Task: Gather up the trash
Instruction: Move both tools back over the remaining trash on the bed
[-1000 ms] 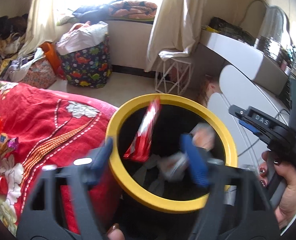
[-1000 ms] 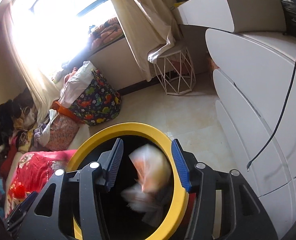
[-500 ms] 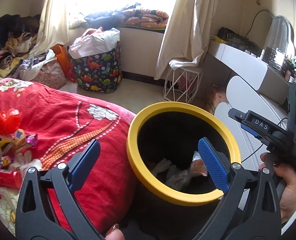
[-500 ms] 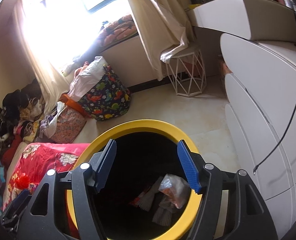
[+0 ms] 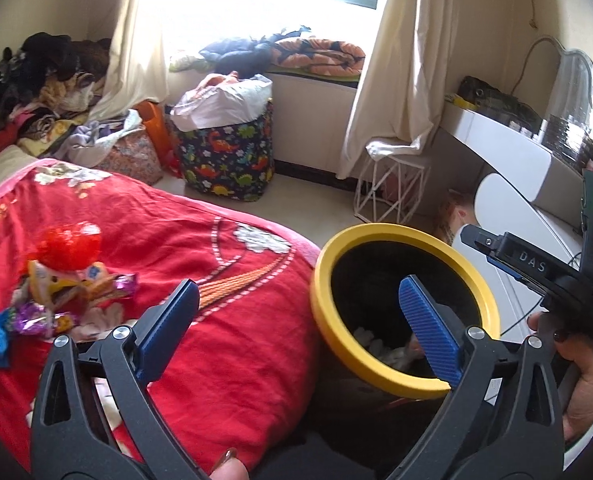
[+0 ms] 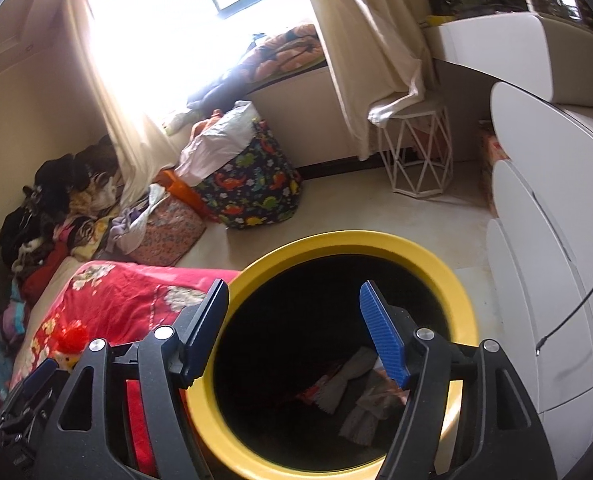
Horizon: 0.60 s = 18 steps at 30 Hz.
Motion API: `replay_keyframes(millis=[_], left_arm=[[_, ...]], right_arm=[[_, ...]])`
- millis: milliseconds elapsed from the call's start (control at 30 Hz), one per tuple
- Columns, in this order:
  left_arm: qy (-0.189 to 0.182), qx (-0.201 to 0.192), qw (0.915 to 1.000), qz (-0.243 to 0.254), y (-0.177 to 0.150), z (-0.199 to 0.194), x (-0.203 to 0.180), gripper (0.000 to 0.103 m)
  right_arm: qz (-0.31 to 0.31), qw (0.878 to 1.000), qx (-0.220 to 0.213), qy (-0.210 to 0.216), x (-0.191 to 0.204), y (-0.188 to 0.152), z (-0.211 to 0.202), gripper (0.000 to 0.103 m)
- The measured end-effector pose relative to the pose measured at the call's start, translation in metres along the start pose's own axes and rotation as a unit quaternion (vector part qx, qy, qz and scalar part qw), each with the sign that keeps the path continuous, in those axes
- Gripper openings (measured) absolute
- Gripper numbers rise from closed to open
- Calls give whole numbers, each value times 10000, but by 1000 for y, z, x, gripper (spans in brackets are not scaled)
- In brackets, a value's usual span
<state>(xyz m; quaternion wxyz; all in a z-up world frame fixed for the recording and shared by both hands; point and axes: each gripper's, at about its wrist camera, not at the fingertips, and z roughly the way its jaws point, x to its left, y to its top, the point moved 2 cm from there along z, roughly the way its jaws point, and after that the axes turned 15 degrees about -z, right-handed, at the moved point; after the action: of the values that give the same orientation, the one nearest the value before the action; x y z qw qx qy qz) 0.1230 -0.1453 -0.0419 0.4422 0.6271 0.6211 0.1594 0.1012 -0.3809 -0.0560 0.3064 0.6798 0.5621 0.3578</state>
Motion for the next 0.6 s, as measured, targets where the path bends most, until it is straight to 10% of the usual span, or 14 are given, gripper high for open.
replay_keyframes(millis=[600], left_arm=[[594, -525, 9957, -488, 24, -41, 77, 92]], right_arm=[[-693, 9957, 79, 609, 78, 0, 0, 67]])
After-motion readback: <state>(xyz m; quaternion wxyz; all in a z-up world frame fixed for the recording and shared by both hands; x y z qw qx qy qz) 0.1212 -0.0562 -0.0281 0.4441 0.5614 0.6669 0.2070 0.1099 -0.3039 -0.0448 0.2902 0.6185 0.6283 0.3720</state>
